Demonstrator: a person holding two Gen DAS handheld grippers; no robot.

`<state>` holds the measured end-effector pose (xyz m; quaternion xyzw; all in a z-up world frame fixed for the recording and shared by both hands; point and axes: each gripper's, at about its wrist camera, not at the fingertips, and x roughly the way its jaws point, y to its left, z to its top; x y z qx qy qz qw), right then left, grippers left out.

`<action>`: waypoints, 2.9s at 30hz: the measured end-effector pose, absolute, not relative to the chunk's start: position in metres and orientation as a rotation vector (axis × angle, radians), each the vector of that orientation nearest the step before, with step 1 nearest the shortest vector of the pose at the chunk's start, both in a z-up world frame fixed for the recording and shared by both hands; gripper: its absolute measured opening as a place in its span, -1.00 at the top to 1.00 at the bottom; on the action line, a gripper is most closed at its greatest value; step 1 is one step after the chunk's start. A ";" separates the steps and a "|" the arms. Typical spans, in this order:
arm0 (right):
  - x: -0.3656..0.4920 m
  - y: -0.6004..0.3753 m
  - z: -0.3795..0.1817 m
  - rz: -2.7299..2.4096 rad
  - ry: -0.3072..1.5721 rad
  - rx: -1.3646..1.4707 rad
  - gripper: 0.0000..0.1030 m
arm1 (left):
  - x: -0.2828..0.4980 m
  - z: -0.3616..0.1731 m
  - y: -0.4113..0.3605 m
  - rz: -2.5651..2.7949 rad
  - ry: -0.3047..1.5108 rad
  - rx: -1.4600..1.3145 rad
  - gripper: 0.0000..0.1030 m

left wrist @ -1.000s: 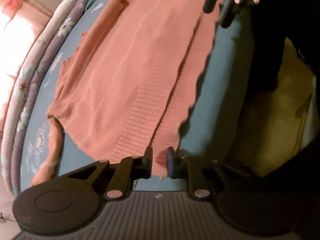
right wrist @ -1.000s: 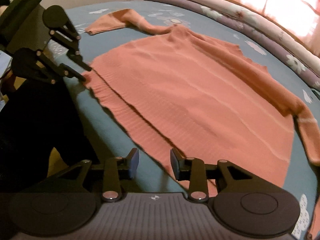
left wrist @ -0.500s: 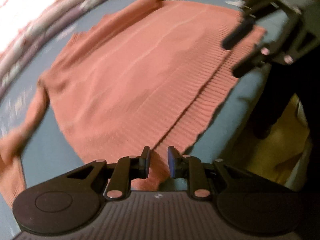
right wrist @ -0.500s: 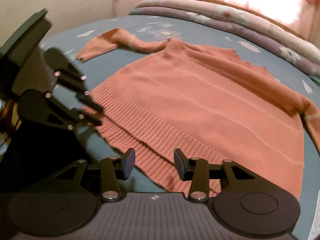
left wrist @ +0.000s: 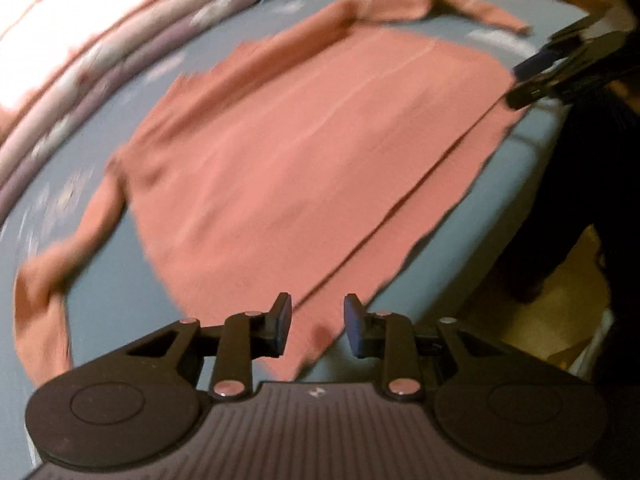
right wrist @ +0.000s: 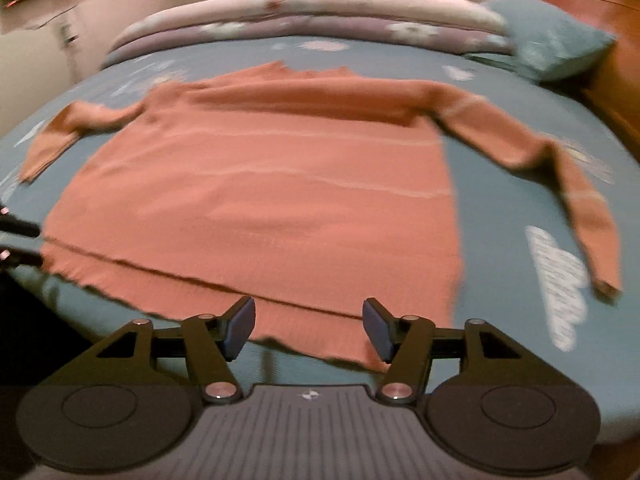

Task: Fold clothes

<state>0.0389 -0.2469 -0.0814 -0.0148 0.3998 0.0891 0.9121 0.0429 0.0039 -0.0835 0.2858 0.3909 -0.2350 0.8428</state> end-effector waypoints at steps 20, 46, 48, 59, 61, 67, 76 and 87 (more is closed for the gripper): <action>-0.020 -0.316 -0.081 0.138 0.763 0.237 -0.34 | 0.027 -0.136 -0.201 -0.702 0.578 0.972 0.39; 0.012 -0.210 -0.127 0.307 0.620 -0.700 0.59 | 0.057 -0.117 -0.180 -0.744 0.588 0.753 0.94; 0.014 -0.207 -0.130 0.302 0.624 -0.739 0.90 | 0.056 -0.117 -0.177 -0.753 0.587 0.759 0.85; 0.009 -0.224 -0.109 0.380 0.665 -0.716 0.93 | 0.041 -0.137 -0.195 -0.802 0.571 0.913 0.95; 0.005 -0.227 -0.112 0.390 0.684 -0.719 0.93 | 0.045 -0.135 -0.194 -0.818 0.619 0.871 0.98; 0.002 -0.235 -0.114 0.408 0.744 -0.660 0.94 | 0.049 -0.127 -0.184 -0.913 0.738 0.739 1.00; -0.001 -0.254 -0.091 0.343 0.748 -0.476 0.75 | 0.038 -0.104 -0.167 -0.856 0.641 0.706 0.85; 0.028 -0.248 -0.080 0.307 0.725 -0.252 0.48 | 0.071 -0.123 -0.144 -0.726 0.806 0.576 0.88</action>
